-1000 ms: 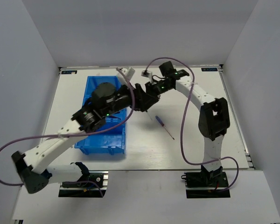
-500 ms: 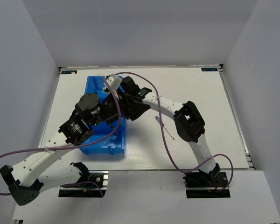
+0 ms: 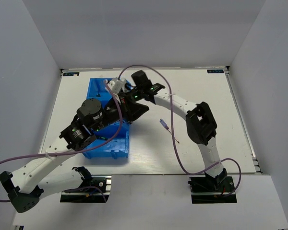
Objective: Sort the tools into containers
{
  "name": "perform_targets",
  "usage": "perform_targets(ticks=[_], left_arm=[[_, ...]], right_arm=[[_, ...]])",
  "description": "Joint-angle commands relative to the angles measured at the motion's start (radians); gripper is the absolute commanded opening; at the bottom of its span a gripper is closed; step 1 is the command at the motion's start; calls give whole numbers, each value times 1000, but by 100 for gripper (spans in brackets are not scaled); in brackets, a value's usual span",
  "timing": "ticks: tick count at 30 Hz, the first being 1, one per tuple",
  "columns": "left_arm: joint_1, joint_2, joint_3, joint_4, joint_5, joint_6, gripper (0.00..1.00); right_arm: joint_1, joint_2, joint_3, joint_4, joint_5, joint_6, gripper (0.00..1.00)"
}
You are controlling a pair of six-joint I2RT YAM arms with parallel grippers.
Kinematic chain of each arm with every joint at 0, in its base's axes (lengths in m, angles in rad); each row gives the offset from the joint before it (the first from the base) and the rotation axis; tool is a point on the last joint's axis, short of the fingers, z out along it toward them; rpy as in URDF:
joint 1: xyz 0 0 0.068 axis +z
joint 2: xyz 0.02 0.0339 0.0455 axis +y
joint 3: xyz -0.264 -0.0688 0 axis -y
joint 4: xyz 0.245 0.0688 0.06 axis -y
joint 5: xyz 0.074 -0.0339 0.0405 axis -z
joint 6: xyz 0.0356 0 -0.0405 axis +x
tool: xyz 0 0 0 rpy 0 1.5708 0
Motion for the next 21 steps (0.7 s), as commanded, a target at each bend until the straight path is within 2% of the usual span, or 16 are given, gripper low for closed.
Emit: perform_targets(ticks=[1,2,4,5,6,7,8,9,10,11,12,14,15,17,18,21], left_arm=[[-7,63,24,-36,-2,-22,0],[-7,83,33,-56,-2,-35,0],[-7,166,51,-76,11,-57,0],[-7,201,62,-124,-8,-81,0],[-7,244,77,-158,-23,-130,0],[-7,289,128,-203,-82,-159,0],[-19,391,160,-326,-122,-204,0],[-19,445,189,-383,-156,-248,0],[-28,499,262,-436,-213,-317,14],[-28,551,300,-479,-245,-345,22],[-40,642,362,-534,-291,-415,40],[-50,733,433,-569,-307,-452,51],[-50,782,528,-629,-319,-475,57],[-59,951,652,-718,-328,-520,60],[-59,1017,806,-846,-328,-543,60],[-69,1269,1107,-1025,-301,-568,60]], right_arm=[[-84,-148,36,-147,224,-25,0],[-92,-160,57,-204,377,-74,0],[-135,-160,80,-348,550,-130,0],[-149,-149,88,-434,708,-142,0],[-193,-149,81,-508,739,-167,0],[-241,-154,67,-539,762,-179,0],[-284,-186,29,-576,791,-207,0],[-301,-203,-14,-600,799,-208,8],[-362,-238,-33,-613,791,-221,33],[-380,-255,-54,-626,787,-224,41],[-416,-301,-108,-646,788,-225,47],[-468,-344,-158,-663,791,-210,49],[-485,-376,-200,-668,790,-199,49],[-542,-434,-269,-659,802,-179,49],[-568,-444,-309,-660,800,-167,49],[-620,-514,-378,-656,761,-150,49]])
